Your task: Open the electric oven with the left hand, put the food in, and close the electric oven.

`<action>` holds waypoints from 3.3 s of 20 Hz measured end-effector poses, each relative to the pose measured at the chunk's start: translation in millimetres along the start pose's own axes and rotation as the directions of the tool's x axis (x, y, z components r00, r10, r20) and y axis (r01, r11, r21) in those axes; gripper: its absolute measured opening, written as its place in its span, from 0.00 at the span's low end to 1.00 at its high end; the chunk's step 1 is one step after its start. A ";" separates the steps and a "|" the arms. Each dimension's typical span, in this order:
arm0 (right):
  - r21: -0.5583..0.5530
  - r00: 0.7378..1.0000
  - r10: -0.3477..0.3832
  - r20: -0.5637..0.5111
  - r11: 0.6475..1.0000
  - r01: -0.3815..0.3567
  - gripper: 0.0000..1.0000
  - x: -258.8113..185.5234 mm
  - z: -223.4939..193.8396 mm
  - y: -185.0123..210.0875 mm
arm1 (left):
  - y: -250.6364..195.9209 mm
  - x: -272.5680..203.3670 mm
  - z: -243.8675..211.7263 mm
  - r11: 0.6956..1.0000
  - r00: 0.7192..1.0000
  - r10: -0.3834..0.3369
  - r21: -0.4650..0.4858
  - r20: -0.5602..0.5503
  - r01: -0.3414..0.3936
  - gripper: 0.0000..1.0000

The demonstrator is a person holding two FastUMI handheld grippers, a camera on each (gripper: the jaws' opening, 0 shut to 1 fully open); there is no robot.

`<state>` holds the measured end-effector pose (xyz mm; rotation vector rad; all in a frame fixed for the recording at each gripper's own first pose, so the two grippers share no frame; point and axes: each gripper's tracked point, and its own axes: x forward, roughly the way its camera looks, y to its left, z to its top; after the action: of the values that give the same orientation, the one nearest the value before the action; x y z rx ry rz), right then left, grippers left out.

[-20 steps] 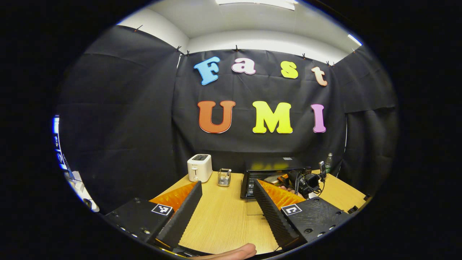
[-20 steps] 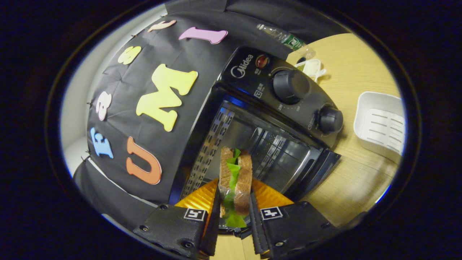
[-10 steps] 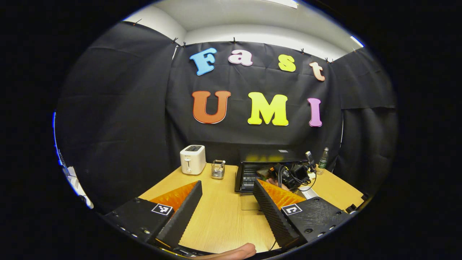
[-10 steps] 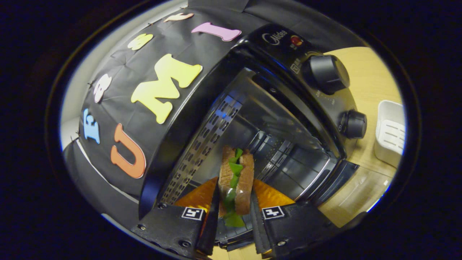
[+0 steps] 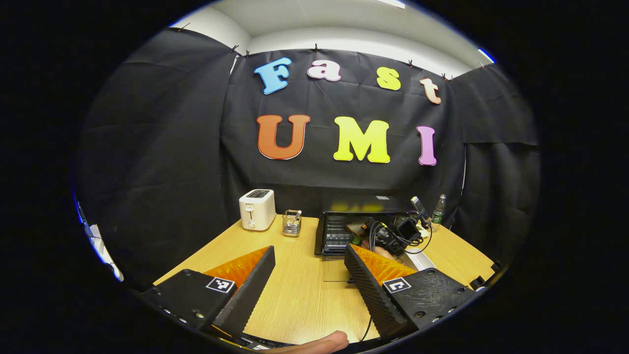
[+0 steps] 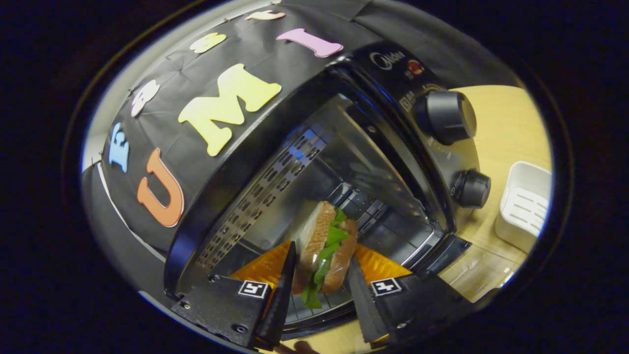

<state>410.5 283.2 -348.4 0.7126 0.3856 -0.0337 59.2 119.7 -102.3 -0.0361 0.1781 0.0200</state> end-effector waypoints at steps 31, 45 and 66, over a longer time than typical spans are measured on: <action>-0.510 0.963 0.237 0.125 0.848 -0.143 0.83 -261.2 133.3 -13.9 | -27.5 16.6 -61.2 0.999 0.990 0.026 -0.022 -0.135 -0.030 0.94; -0.574 0.906 0.194 0.375 0.817 0.063 0.89 -403.9 298.5 -60.8 | -133.0 69.3 -123.5 0.988 0.947 -0.147 0.007 -0.284 0.155 0.93; -0.609 0.894 0.204 0.399 0.787 0.093 0.94 -421.8 313.4 -101.3 | -169.0 139.6 -222.2 0.987 0.871 -0.098 0.067 -0.482 0.148 0.94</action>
<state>106.9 -37.4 -46.1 0.0433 -0.0858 -0.0111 161.2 -55.3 -339.9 0.0509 0.6739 -0.1277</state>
